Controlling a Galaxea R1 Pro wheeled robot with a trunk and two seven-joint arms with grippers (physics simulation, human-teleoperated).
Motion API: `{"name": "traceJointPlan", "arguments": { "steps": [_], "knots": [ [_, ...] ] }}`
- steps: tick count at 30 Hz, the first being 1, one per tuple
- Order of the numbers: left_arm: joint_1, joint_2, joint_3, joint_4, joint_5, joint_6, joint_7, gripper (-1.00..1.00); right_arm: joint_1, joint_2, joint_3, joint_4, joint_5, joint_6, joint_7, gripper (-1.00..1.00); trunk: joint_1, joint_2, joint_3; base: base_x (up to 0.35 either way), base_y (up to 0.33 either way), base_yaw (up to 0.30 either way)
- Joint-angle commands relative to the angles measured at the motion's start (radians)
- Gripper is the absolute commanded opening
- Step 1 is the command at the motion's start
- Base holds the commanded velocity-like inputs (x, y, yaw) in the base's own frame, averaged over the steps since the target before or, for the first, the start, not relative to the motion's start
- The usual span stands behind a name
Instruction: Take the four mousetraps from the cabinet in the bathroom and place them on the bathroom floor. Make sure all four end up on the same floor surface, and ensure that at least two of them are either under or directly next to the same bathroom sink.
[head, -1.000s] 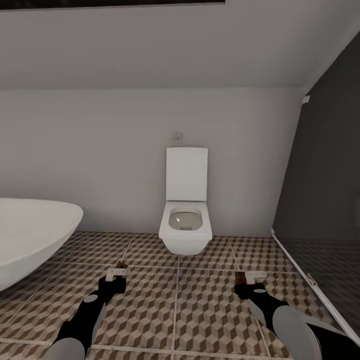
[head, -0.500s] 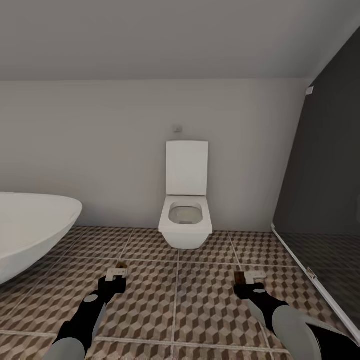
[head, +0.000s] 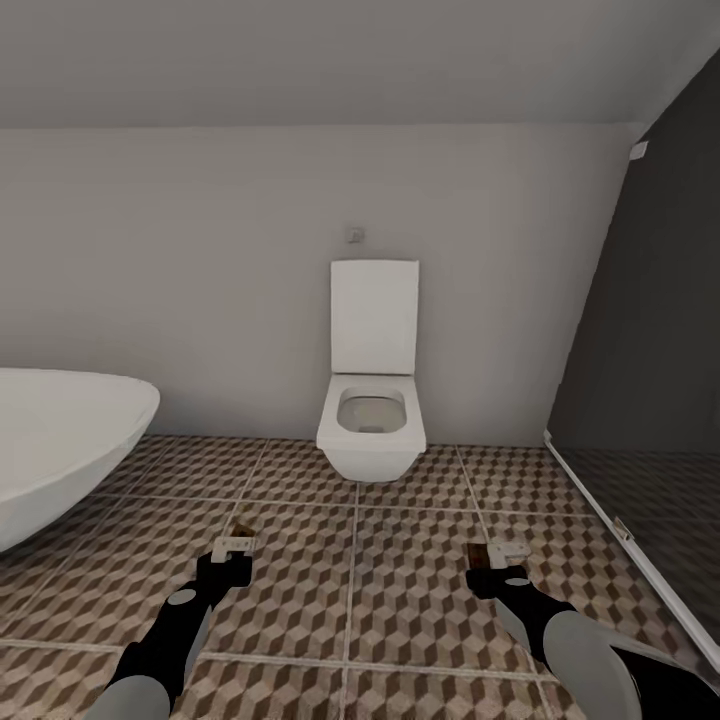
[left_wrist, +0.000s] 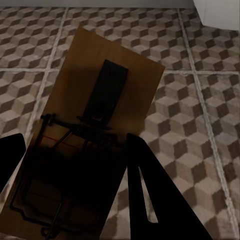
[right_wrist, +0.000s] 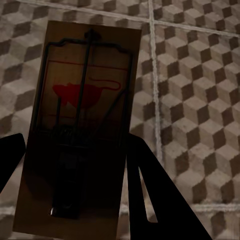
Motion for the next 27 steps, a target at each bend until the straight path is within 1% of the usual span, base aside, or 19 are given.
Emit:
{"name": "traceJointPlan", "arguments": {
  "steps": [1, 8, 23, 27],
  "knots": [
    [-0.001, -0.002, 0.009, -0.002, -0.008, 0.000, -0.014, -1.00, -0.001, 0.000, -0.008, 0.001, 0.008, -0.003, -0.003, -1.00, 0.000, -0.001, -0.005, 0.000, 0.000, 0.000],
    [-0.001, -0.002, 0.009, -0.005, -0.008, -0.002, -0.014, -1.00, -0.001, 0.001, -0.008, 0.001, 0.008, -0.004, -0.003, -1.00, 0.003, -0.002, -0.032, 0.000, 0.000, 0.000],
    [-0.001, -0.002, 0.009, -0.008, -0.007, -0.003, -0.016, -1.00, -0.001, 0.007, -0.009, 0.001, 0.010, 0.001, -0.002, -1.00, 0.003, -0.002, -0.032, 0.000, 0.000, -0.002],
    [-0.001, -0.002, 0.009, -0.008, -0.007, -0.002, -0.016, -1.00, -0.001, 0.006, -0.013, 0.001, 0.007, 0.008, -0.005, -1.00, 0.003, -0.002, -0.032, 0.000, 0.000, -0.116]
  ]
}}
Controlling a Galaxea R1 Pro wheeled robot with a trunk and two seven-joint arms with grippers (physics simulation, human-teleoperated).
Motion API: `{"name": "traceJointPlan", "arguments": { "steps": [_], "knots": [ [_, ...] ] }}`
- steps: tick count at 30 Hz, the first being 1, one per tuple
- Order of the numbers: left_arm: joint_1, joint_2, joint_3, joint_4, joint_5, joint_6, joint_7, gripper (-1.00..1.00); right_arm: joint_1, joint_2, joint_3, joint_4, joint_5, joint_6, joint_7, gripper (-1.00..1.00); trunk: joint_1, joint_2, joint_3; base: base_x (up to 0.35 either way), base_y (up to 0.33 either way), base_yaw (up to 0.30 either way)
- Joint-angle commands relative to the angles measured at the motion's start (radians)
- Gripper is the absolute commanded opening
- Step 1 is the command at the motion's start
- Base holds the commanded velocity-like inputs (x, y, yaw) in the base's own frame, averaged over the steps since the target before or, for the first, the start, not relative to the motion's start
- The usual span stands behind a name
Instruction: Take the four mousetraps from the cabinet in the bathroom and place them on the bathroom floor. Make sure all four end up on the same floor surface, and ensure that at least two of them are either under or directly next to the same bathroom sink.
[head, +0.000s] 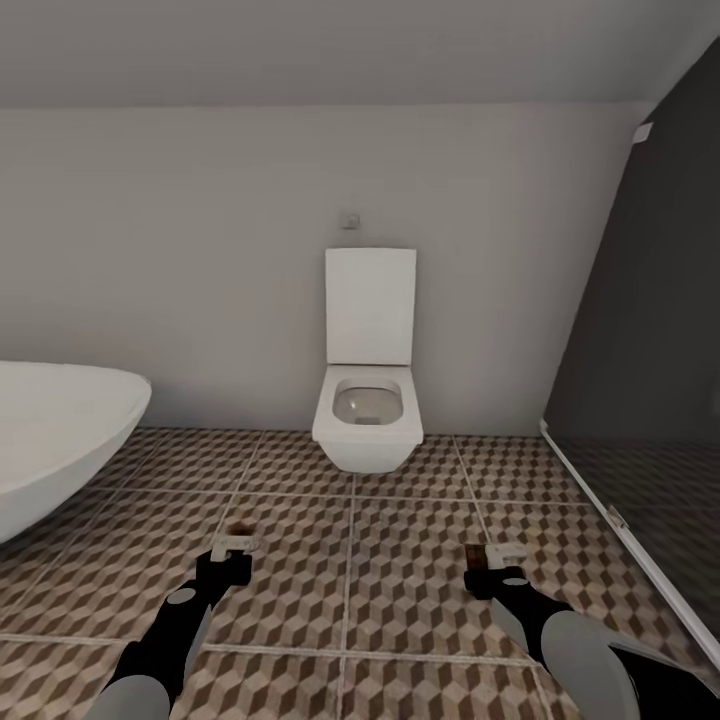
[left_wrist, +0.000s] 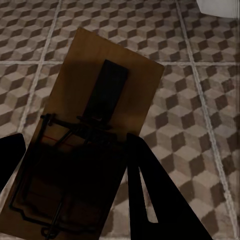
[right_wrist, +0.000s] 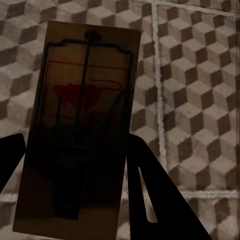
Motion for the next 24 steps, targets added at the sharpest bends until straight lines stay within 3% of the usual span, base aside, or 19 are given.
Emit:
{"name": "traceJointPlan", "arguments": {
  "steps": [1, 9, 16, 24],
  "knots": [
    [-0.001, -0.002, 0.009, -0.002, -0.009, 0.000, -0.013, -1.00, -0.001, 0.000, -0.009, 0.001, 0.007, -0.001, -0.004, -1.00, 0.000, 0.000, -0.001, 0.000, 0.000, -0.178],
    [-0.001, -0.002, 0.009, -0.002, -0.009, 0.000, -0.013, -1.00, -0.001, 0.000, -0.011, 0.001, 0.004, -0.001, -0.010, -1.00, 0.000, 0.000, -0.001, 0.000, 0.000, -0.206],
    [0.000, -0.002, 0.010, -0.002, -0.009, 0.000, -0.013, -1.00, -0.001, 0.000, -0.010, 0.001, 0.004, -0.005, -0.012, -1.00, 0.000, 0.000, -0.001, 0.006, 0.000, -0.051],
    [-0.001, 0.000, 0.013, 0.001, -0.009, 0.001, -0.012, -1.00, -0.001, 0.000, -0.008, 0.001, 0.004, -0.010, -0.012, -1.00, 0.000, 0.000, -0.001, 0.220, 0.000, -0.006]
  ]
}}
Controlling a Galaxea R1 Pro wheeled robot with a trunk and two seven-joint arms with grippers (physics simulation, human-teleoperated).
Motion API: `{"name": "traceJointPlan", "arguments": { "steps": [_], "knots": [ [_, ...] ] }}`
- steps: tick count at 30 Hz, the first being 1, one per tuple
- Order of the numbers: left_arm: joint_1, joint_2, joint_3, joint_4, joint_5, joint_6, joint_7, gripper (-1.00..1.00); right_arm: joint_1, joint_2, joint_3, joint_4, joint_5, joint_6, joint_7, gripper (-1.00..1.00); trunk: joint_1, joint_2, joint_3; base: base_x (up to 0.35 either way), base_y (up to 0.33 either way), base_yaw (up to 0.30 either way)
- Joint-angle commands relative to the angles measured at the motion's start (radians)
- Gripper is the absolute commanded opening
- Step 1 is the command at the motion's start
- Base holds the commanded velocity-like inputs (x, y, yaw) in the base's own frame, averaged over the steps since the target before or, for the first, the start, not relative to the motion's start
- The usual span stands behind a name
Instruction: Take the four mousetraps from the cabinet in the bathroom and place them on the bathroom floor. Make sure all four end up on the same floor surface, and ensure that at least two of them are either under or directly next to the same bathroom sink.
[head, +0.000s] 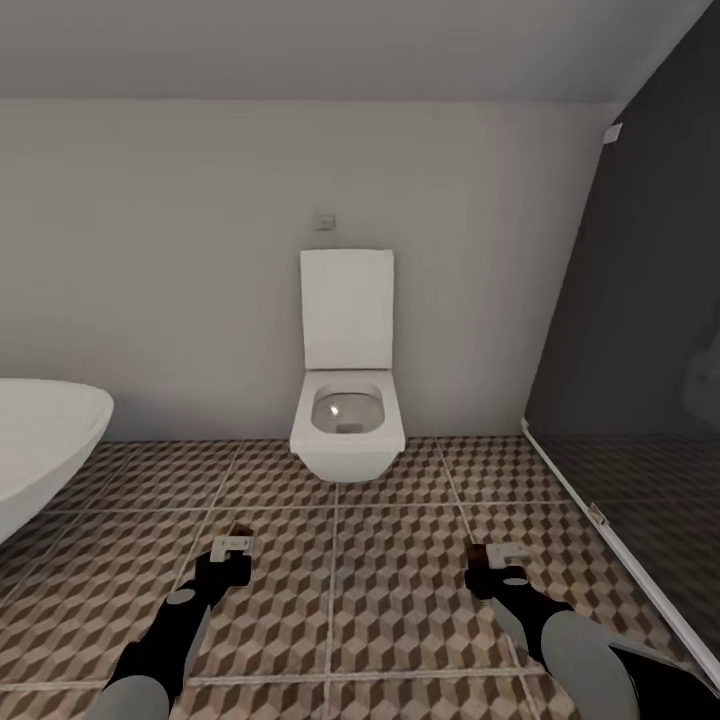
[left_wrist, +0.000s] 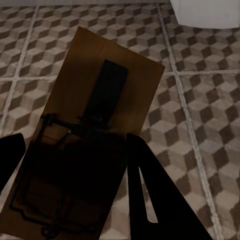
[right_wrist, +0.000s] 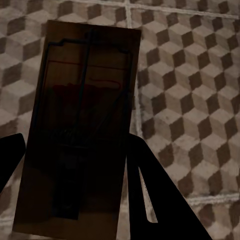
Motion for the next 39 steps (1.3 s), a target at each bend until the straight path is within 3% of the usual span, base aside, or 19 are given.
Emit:
{"name": "traceJointPlan", "arguments": {
  "steps": [1, 30, 39],
  "knots": [
    [-0.001, -0.002, 0.009, -0.001, -0.009, 0.000, -0.013, -1.00, -0.001, 0.000, -0.008, 0.001, 0.008, -0.003, -0.003, -1.00, 0.000, 0.000, -0.001, 0.304, 0.000, -0.001],
    [0.000, 0.000, 0.010, 0.000, -0.009, 0.001, -0.013, -1.00, -0.001, 0.000, -0.007, 0.001, 0.012, 0.004, -0.006, -1.00, 0.000, 0.000, -0.001, 0.320, 0.000, 0.001],
    [-0.001, 0.000, 0.010, 0.000, -0.009, 0.001, -0.013, -1.00, -0.001, -0.002, -0.006, 0.001, 0.011, 0.010, -0.006, -1.00, 0.000, 0.000, -0.001, 0.254, 0.000, 0.123]
  ]
}}
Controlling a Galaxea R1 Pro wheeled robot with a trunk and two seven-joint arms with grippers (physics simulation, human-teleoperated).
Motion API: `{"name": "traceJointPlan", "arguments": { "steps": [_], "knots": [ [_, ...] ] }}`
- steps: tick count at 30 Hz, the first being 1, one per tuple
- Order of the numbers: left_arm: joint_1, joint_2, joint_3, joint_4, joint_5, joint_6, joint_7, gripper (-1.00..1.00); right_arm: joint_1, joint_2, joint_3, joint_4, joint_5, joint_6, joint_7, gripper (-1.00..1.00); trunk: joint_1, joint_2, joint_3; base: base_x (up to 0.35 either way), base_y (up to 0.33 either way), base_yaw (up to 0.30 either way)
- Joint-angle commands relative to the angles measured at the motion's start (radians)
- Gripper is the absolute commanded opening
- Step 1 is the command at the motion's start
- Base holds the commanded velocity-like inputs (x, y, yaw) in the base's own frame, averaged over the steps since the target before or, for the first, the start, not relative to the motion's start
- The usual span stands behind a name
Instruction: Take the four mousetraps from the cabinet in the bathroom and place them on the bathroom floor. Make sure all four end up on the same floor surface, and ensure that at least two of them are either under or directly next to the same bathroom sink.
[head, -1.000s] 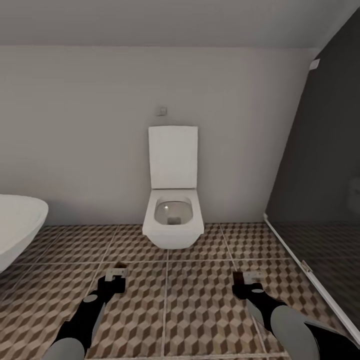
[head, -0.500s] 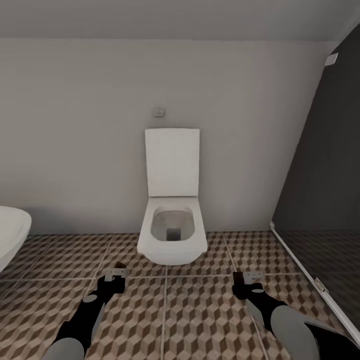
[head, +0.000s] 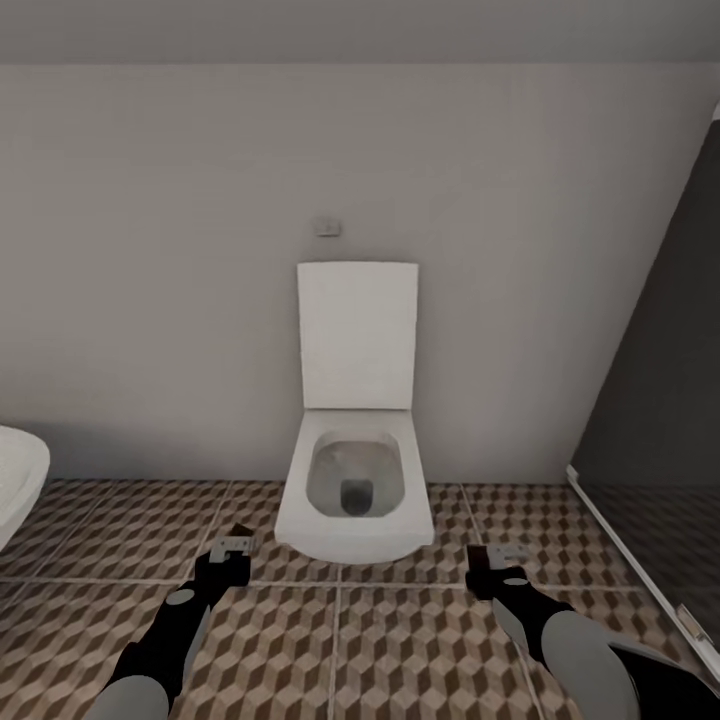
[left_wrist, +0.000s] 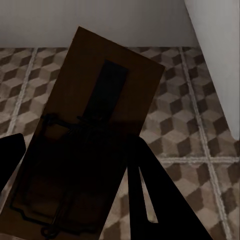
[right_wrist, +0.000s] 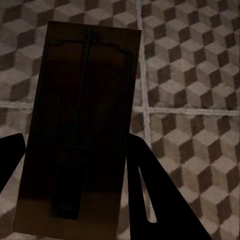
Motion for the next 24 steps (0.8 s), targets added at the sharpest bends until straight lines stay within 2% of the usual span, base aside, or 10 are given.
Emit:
{"name": "traceJointPlan", "arguments": {
  "steps": [1, 24],
  "knots": [
    [-0.001, -0.002, 0.009, -0.002, -0.009, 0.000, -0.013, -1.00, -0.001, 0.000, -0.009, 0.001, 0.008, -0.001, -0.003, -1.00, 0.000, 0.000, -0.001, 0.108, 0.000, 0.044],
    [0.000, -0.004, 0.007, -0.002, -0.009, 0.012, -0.011, -1.00, -0.001, -0.002, -0.011, 0.001, 0.007, -0.004, -0.003, -1.00, 0.000, 0.000, -0.001, 0.011, 0.000, 0.005]
  ]
}}
